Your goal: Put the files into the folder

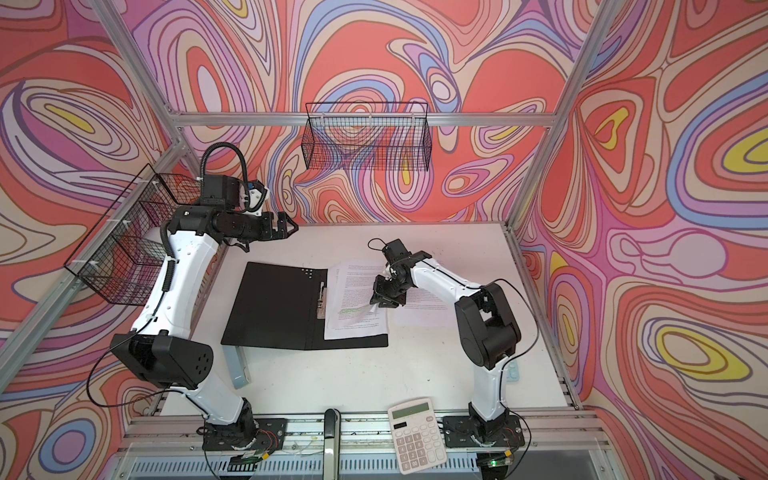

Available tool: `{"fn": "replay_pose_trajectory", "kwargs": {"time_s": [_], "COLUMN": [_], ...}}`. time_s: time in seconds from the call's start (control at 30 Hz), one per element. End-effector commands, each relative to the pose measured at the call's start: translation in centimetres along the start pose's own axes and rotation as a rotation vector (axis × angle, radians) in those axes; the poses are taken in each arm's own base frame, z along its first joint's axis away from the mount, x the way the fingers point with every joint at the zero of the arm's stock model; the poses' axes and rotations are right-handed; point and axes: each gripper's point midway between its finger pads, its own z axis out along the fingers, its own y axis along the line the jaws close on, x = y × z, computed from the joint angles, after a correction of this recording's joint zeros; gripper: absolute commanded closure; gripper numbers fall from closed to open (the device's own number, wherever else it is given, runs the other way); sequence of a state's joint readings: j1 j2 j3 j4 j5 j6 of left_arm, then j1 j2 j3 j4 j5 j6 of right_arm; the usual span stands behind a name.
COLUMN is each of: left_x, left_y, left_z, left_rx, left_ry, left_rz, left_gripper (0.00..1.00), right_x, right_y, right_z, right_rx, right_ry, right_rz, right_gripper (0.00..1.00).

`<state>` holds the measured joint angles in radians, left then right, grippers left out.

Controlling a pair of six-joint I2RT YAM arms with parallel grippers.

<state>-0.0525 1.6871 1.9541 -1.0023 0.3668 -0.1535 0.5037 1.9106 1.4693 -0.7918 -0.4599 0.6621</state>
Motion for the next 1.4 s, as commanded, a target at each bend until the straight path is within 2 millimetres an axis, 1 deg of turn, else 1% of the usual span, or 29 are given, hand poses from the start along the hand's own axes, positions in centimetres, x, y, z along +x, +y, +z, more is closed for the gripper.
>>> {"fn": "replay_pose_trajectory", "kwargs": {"time_s": [0.0, 0.07, 0.1, 0.23, 0.3, 0.4, 0.53, 0.67, 0.77, 0.87, 0.93, 1.0, 1.1, 1.17, 1.37], "left_x": [0.7, 0.9, 1.1, 1.4, 1.5, 1.8, 2.0, 2.2, 2.5, 2.9, 3.2, 3.5, 3.6, 3.6, 4.1], "left_y": [0.0, -0.1, -0.2, -0.3, -0.3, -0.4, -0.3, -0.1, -0.1, -0.3, -0.4, -0.3, -0.3, -0.4, -0.2], "left_z": [0.4, 0.5, 0.6, 0.6, 0.5, 0.4, 0.4, 0.5, 0.9, 1.4, 1.6, 2.0, 2.1, 2.1, 2.5], "left_rx": [0.014, 0.025, 0.030, 0.039, 0.041, 0.045, 0.042, 0.032, 0.041, 0.062, 0.075, 0.080, 0.083, 0.088, 0.086], "left_ry": [0.029, 0.039, 0.044, 0.057, 0.057, 0.061, 0.068, 0.074, 0.084, 0.101, 0.112, 0.125, 0.130, 0.130, 0.138], "left_rz": [-0.018, -0.025, -0.029, -0.032, -0.030, -0.027, -0.019, -0.010, -0.014, -0.031, -0.041, -0.044, -0.040, -0.034, -0.033], "left_gripper": [0.00, 0.00, 0.00, 0.00, 0.00, 0.00, 0.00, 0.00, 0.00, 0.00, 0.00, 0.00, 0.00, 0.00, 0.00], "right_x": [0.3, 0.6, 0.8, 1.3, 1.3, 1.1, 0.2, -1.0, -2.4, -4.1, -4.9, -5.8, -6.9, -7.4, -8.7], "right_y": [-0.2, -0.3, -0.5, -1.1, -1.7, -2.6, -3.5, -5.1, -6.4, -6.5, -6.4, -6.9, -6.8, -6.6, -7.3], "right_z": [-0.3, -0.5, -0.7, -1.4, -1.6, -1.1, -0.6, -0.5, -0.4, -0.5, -0.3, 0.0, 0.6, 0.9, 2.1], "right_rx": [0.059, 0.079, 0.091, 0.121, 0.146, 0.178, 0.207, 0.243, 0.207, 0.111, 0.058, 0.039, 0.000, -0.008, -0.002], "right_ry": [0.007, 0.014, 0.017, 0.012, 0.005, 0.008, -0.006, -0.022, -0.046, -0.076, -0.071, -0.065, -0.059, -0.051, -0.033], "right_rz": [-0.032, -0.040, -0.044, -0.051, -0.054, -0.061, -0.066, -0.054, -0.023, -0.017, -0.017, -0.017, -0.035, -0.049, -0.056], "right_gripper": [0.58, 0.49, 0.47, 0.44, 0.43, 0.42, 0.42, 0.42, 0.42, 0.43, 0.43, 0.44, 0.45, 0.46, 0.48]}}
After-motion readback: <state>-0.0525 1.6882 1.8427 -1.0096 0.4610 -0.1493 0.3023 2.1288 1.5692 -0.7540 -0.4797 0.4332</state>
